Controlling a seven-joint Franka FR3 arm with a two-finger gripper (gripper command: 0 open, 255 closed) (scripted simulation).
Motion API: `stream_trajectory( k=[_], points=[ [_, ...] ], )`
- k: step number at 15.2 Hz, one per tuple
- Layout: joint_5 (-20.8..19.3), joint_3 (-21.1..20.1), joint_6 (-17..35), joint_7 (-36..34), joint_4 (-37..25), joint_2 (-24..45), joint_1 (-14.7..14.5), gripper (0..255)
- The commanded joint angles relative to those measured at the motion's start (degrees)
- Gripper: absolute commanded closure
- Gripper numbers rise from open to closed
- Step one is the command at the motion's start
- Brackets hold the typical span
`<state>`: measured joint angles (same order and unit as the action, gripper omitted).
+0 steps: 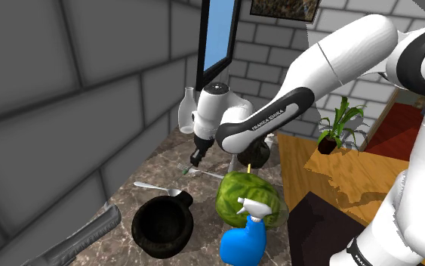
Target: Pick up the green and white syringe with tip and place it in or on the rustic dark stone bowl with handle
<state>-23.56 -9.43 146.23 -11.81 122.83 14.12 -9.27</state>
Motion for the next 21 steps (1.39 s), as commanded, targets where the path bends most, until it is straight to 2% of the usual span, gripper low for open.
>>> stream_trajectory(
  k=[1,16,17,18,21],
  points=[
    [0.99,-0.37,-1.37,0.93,-0.28,-1.16,0.20,255],
    [6.41,-1.78,-11.00,6.18,-3.82,-7.92,0.83,255],
    [6.05,-1.72,-10.22,5.79,-3.41,-7.52,0.79,255],
    [6.05,-1.72,-10.22,5.79,-3.41,-7.52,0.79,0],
    [4.37,-0.13,-8.15,-9.99,-5.14,-2.20,-0.23,0]
  ],
)
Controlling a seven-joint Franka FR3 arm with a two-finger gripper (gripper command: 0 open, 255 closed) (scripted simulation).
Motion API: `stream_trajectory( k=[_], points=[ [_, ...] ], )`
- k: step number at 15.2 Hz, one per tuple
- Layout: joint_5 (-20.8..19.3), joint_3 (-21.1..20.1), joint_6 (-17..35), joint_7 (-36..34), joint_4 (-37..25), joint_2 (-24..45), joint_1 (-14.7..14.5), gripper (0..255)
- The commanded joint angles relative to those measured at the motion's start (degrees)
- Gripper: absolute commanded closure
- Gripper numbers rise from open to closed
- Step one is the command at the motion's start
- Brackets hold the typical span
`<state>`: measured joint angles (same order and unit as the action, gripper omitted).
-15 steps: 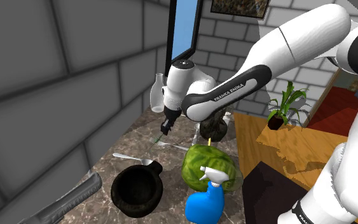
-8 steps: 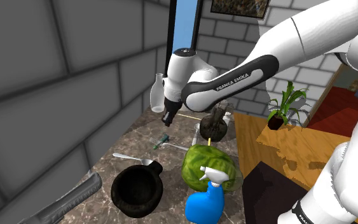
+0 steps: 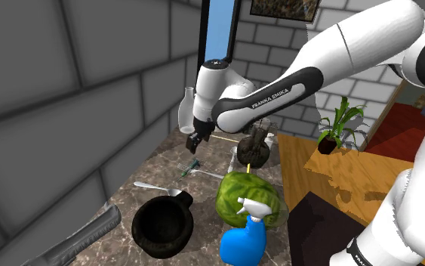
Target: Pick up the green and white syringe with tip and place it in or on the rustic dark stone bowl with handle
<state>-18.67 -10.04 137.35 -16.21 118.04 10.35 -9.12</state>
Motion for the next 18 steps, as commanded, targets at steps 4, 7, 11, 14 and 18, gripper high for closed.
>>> stream_trajectory(
  k=[4,7,11,14,18],
  points=[
    [-0.83,3.67,3.42,-24.96,-3.31,8.78,-2.45,0],
    [-0.61,4.96,4.77,-30.28,-4.34,11.48,-3.22,0],
    [-1.42,5.52,6.85,-30.81,-4.75,13.96,-3.26,0],
    [-1.93,5.89,8.15,-31.15,-5.11,15.61,-3.30,0],
    [-1.92,5.89,8.14,-31.14,-5.12,15.61,-3.30,0]
  ],
)
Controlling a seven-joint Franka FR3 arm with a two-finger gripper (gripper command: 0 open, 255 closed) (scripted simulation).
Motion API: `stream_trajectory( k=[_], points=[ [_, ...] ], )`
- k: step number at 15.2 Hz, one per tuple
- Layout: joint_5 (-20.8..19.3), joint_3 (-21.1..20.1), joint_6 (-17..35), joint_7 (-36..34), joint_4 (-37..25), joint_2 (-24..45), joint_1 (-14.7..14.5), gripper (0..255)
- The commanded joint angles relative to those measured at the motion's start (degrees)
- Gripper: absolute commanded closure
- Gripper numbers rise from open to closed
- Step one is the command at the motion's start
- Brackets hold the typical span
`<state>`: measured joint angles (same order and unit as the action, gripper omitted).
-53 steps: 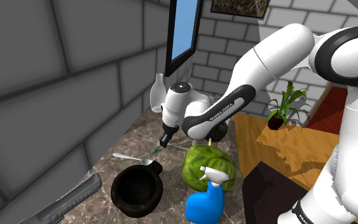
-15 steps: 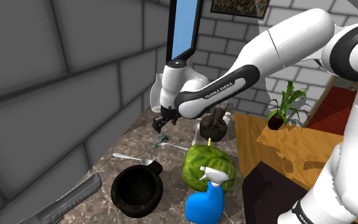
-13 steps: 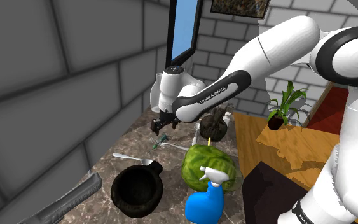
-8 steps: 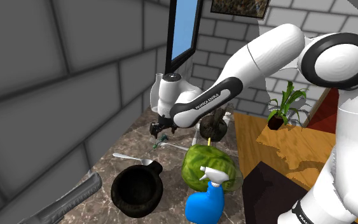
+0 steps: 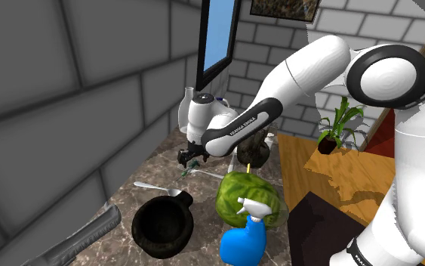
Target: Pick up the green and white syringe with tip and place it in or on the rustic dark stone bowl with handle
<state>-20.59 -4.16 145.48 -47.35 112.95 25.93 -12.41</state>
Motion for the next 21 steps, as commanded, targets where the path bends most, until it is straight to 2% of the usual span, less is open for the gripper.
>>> stream_trajectory(
  k=[1,3,4,13,21],
  points=[
    [-0.01,0.00,0.01,-0.01,-0.02,0.03,-0.01,0],
    [-0.01,0.00,0.01,-0.01,-0.02,0.02,0.00,0],
    [-0.01,0.00,0.01,-0.01,-0.02,0.02,0.00,255],
    [-0.01,0.00,0.01,-0.01,-0.02,0.03,-0.01,255],
    [1.87,-1.04,-4.54,1.99,-0.48,-4.19,0.61,255]
  ],
)
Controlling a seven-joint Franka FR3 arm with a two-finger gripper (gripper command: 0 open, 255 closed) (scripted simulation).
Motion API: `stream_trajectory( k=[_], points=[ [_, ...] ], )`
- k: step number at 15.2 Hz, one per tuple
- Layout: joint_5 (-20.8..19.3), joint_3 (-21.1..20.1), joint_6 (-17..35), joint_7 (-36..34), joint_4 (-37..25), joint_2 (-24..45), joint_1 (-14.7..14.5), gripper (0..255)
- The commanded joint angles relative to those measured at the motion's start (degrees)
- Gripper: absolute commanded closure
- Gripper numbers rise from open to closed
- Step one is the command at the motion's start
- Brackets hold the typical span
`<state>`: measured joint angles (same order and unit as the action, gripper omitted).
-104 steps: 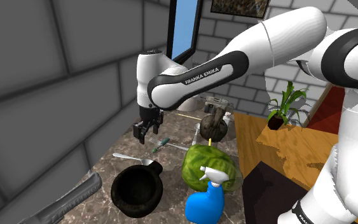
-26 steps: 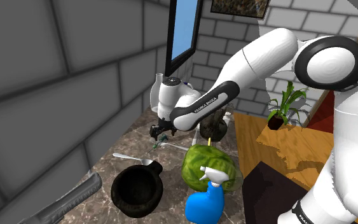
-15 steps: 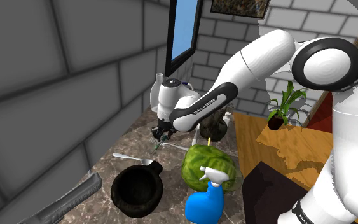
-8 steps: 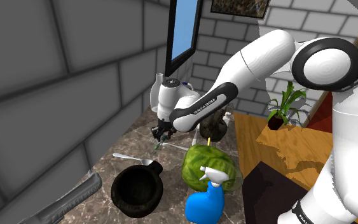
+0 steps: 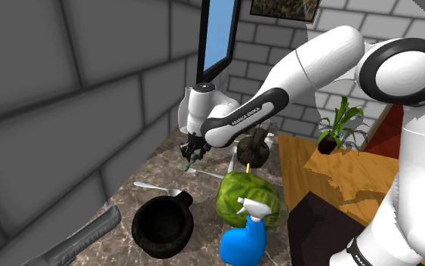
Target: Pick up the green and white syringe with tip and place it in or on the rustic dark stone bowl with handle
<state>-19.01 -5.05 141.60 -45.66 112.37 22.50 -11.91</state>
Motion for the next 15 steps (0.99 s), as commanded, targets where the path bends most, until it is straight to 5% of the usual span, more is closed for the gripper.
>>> stream_trajectory(
  k=[1,15],
  points=[
    [0.52,-0.26,-1.25,0.55,-0.02,-1.25,0.17,255],
    [3.44,-1.41,-9.90,3.73,-2.97,-7.22,0.73,255]
  ],
)
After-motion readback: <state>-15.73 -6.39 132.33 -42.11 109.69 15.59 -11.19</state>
